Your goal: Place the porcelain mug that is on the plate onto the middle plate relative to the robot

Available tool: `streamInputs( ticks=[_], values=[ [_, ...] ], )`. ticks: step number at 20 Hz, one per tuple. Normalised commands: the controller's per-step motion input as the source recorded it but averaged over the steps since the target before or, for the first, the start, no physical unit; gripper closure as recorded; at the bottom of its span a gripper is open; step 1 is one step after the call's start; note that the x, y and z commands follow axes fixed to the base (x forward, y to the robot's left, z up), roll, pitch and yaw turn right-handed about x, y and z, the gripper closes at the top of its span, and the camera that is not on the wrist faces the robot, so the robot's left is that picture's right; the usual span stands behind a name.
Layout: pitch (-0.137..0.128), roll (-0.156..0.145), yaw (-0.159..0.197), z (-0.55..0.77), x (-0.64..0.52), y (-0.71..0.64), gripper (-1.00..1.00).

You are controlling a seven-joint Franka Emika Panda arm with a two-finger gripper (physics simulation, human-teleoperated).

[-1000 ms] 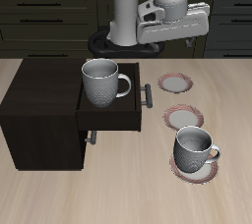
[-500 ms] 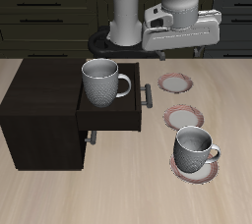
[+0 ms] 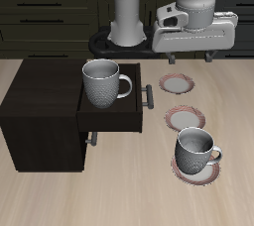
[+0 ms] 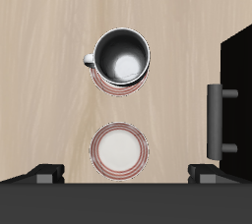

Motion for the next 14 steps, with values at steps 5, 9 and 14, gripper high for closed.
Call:
streamInputs(
  ticks=[5, 9, 14],
  values=[
    [-0.032, -0.002, 0.001, 0.11, 0.20, 0.21, -1.00],
    [-0.019, -0.023, 0.030, 0.08, 0.26, 0.13, -1.00],
    [-0.030, -0.018, 0.007, 0.10, 0.21, 0.12, -1.00]
  ],
)
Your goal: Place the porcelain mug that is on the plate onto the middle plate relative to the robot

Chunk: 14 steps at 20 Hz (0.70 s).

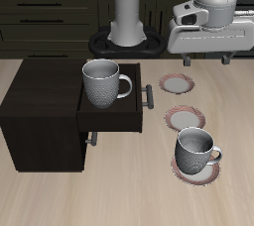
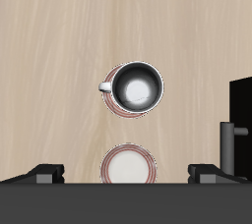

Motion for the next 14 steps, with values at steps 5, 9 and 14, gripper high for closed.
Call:
streamInputs(
  ticks=[5, 9, 14],
  values=[
    [-0.018, -0.011, 0.018, 0.02, 0.17, 0.06, -1.00],
    [-0.005, -0.044, 0.004, -0.03, 0.19, -0.03, -1.00],
    [-0.003, 0.015, 0.019, -0.19, 0.07, 0.03, -1.00]
  ],
)
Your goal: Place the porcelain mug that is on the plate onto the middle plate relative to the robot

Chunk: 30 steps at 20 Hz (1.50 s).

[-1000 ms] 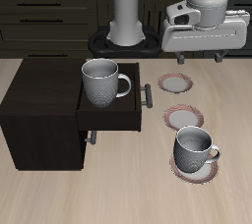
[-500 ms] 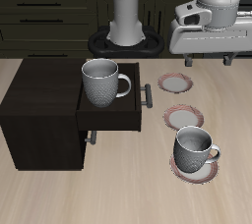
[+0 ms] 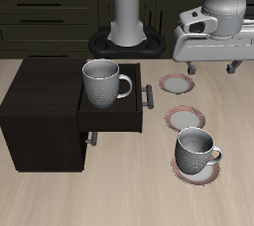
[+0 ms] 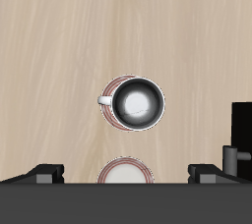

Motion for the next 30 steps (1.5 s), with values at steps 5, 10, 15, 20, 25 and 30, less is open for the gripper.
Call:
streamInputs(
  ticks=[5, 10, 15, 20, 25, 30],
  values=[
    [0.008, 0.018, 0.025, -0.34, 0.07, 0.07, -1.00],
    [0.008, 0.016, 0.002, -0.40, 0.11, -0.02, -1.00],
    [-0.041, 0.004, 0.015, -0.40, 0.03, 0.00, -1.00],
    [-0.029, 0.010, -0.010, -0.54, 0.08, -0.07, -1.00],
    [0.022, 0.001, -0.010, -0.56, 0.10, 0.01, -1.00],
    [0.029, 0.016, 0.013, -0.40, 0.01, 0.05, -1.00]
  ],
)
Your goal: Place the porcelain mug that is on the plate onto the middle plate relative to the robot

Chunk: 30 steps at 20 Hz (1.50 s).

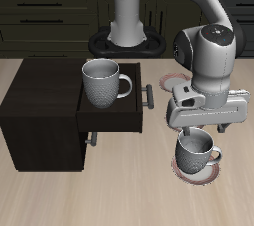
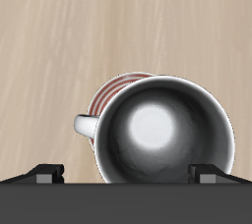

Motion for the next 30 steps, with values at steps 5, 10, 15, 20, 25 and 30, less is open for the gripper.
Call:
streamInputs(
  ticks=[5, 10, 15, 20, 25, 30],
  values=[
    [0.035, 0.028, 0.027, -0.45, -0.09, 0.19, -1.00],
    [0.049, 0.051, 0.044, -0.43, -0.06, 0.22, -1.00],
    [0.015, 0.038, 0.010, -0.17, -0.01, 0.06, 1.00],
    [0.011, -0.009, -0.036, 0.02, 0.01, -0.06, 1.00],
    [-0.028, -0.005, -0.032, 0.23, -0.07, -0.08, 1.00],
    [-0.060, 0.000, -0.037, 0.38, -0.28, -0.03, 1.00]
  ],
)
